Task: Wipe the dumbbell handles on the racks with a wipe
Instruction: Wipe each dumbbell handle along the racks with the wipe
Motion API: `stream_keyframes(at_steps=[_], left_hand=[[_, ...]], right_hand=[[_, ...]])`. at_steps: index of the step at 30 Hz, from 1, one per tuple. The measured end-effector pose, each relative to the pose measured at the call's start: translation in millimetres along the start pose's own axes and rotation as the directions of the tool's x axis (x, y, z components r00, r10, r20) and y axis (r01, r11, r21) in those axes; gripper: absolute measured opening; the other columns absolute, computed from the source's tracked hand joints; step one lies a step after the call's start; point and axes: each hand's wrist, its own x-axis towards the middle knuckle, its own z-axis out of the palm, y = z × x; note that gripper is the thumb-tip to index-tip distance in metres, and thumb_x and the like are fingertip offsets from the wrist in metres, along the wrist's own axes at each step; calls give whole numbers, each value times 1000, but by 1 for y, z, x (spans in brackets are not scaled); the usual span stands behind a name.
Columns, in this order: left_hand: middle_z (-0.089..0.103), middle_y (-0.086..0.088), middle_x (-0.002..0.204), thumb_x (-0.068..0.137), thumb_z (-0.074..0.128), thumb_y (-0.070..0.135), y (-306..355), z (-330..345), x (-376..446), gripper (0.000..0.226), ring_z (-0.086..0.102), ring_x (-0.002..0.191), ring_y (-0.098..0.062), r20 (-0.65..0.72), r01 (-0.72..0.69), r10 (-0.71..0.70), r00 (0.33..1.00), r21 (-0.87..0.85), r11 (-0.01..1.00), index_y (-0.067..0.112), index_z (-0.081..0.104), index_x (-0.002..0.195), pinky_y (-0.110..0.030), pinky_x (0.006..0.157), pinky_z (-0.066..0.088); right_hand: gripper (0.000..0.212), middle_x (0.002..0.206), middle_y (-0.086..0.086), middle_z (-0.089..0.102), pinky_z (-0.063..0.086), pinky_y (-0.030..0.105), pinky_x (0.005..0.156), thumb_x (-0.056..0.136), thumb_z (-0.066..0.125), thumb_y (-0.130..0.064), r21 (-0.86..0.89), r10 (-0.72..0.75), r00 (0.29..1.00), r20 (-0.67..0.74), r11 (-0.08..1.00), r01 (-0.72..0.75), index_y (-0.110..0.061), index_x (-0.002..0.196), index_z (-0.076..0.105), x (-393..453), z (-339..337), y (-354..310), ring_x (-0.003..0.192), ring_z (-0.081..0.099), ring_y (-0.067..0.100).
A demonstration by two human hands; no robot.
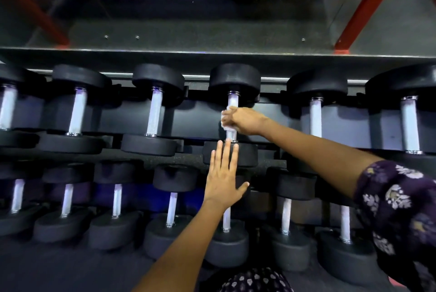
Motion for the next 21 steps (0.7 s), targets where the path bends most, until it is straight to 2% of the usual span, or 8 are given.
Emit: stream_keyframes(at_steps=[4, 8, 11, 13, 16, 18, 20, 21], left_hand=[[5, -17, 159, 71, 73, 54, -1, 2, 1, 125, -14, 148, -28, -22, 5, -6, 1000, -33, 999, 9, -10, 153, -43, 119, -1], [3, -14, 160, 70, 75, 49, 4, 2, 0, 124, -11, 149, -27, -29, 22, -24, 999, -91, 996, 11, -9, 154, -40, 120, -4], [2, -13, 160, 72, 75, 48, 5, 1, 0, 123, -11, 149, -27, -24, 40, -43, 999, -90, 995, 12, -10, 154, -41, 120, -3], [0, -12, 160, 72, 75, 48, 6, 0, 0, 123, -11, 149, -27, -16, 48, -50, 999, -81, 996, 12, -10, 153, -41, 120, -2], [-12, -9, 162, 74, 73, 49, 9, -1, -1, 121, -9, 149, -27, -9, 63, -64, 998, -95, 993, 12, -12, 153, -40, 120, -3], [-15, -8, 161, 75, 70, 50, 10, -1, 0, 120, -10, 149, -28, -19, 74, -77, 997, -95, 993, 13, -12, 153, -40, 120, -4], [-10, -9, 161, 74, 71, 50, 11, 0, 1, 120, -11, 149, -27, -20, 83, -86, 996, -98, 992, 13, -11, 154, -40, 120, -3], [-6, -10, 161, 74, 70, 50, 11, -1, 1, 119, -10, 149, -28, -24, 86, -88, 996, -92, 992, 13, -10, 154, -40, 120, -3]], right_hand=[[26, 128, 6, 59, 41, 46, 101, 89, 53, -7, 164, -137, 990, -25, 977, 139, -7, 110, 67, -20, 20, 7, 127, 47, 26], [45, 153, 2, 25, 26, 31, 111, 98, 39, -14, 238, 118, 979, -166, 968, -77, -9, 142, 35, -31, 23, 7, 144, 14, 16], [54, 157, 7, 8, 7, 30, 118, 101, 33, -28, 312, 308, 938, -157, 917, -248, -5, 147, 17, -11, 22, -9, 145, -1, 19], [59, 158, 8, 3, 9, 32, 118, 100, 35, -28, 398, 422, 893, -158, 854, -334, -3, 148, 11, -2, 20, -21, 145, -2, 21], [63, 157, 12, -1, 28, 39, 110, 98, 42, -21, 689, 592, 803, -71, 611, -389, 0, 147, 7, 0, 20, -41, 139, 23, 32], [68, 155, 19, 0, 25, 36, 108, 97, 45, -18, 832, 656, 752, 66, 380, -405, 6, 145, 3, 4, 23, -42, 137, 25, 34], [55, 145, 20, 33, 37, 28, 97, 95, 46, -12, 918, 668, 717, 197, 131, -373, 3, 142, 23, 8, 21, -27, 120, 46, 30], [36, 125, 18, 51, 43, 24, 83, 94, 44, -6, 954, 670, 705, 234, -18, -299, 1, 128, 42, 7, 15, -20, 98, 55, 26]])
